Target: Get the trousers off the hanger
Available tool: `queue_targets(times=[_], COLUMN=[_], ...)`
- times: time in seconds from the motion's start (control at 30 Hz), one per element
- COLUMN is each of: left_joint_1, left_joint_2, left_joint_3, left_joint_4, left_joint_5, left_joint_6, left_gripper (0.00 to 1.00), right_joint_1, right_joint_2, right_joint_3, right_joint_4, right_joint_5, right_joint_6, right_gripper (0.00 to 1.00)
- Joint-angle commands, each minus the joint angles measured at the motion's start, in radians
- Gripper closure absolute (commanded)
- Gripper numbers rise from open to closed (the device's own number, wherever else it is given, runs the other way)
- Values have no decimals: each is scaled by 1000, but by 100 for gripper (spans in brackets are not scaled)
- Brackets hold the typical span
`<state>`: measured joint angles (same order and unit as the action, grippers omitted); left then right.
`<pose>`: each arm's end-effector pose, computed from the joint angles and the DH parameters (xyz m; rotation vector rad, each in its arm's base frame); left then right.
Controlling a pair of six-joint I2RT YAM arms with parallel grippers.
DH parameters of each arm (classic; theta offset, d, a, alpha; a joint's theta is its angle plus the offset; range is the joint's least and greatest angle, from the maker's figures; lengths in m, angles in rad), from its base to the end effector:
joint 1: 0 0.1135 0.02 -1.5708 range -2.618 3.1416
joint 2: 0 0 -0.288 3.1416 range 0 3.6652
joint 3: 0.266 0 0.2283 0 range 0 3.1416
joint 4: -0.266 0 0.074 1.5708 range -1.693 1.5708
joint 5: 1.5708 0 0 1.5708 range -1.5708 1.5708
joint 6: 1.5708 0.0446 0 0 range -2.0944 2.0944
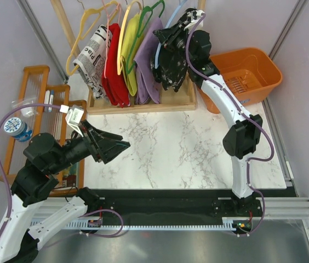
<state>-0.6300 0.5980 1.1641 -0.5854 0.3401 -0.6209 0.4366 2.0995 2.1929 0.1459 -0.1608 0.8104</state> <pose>0.0330 -0.0425 0.4422 0.2958 1.7086 -1.2200 0.4443 0.2152 0.4704 0.1210 1.4252 1.1509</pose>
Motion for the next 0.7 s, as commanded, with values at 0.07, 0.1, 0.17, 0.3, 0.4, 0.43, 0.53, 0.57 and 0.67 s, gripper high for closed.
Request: queue_targets(times=[0.07, 0.1, 0.17, 0.3, 0.4, 0.43, 0.53, 0.57, 0.67], left_joint_1=[-2, -2, -2, -2, -2, -2, -2, -2, -2], left_joint_2=[0, 5, 9, 16, 20, 22, 23, 23, 23], left_joint_3=[32, 32, 35, 42, 39, 39, 39, 37, 37], left_joint_4=[-16, -16, -14, -14, -14, -14, -14, -14, -14], left_joint_5=[-7, -1, 4, 7, 10, 8, 11, 10, 10], left_joint_6=[-11, -13, -16, -20, -25, -28, -36, -42, -46], left_gripper=[26, 26, 26, 26, 27, 27, 27, 27, 27], right_joint_1=[-1, -2, -18, -45, -52, -50, -50, -49, -38], right_joint_2=[-85, -88, -98, -104, -90, -84, -76, -78, -58], right_joint_3=[68, 73, 93, 131, 191, 221, 258, 264, 312], right_joint_4=[-9, -34, -54, -77, -80, -74, -26, -13, 6], right_joint_5=[-19, -34, -75, -150, -200, -209, -230, -230, -230], right_joint_6=[73, 79, 99, 137, 171, 188, 258, 278, 329], right_gripper=[75, 79, 82, 97, 100, 100, 100, 100, 100])
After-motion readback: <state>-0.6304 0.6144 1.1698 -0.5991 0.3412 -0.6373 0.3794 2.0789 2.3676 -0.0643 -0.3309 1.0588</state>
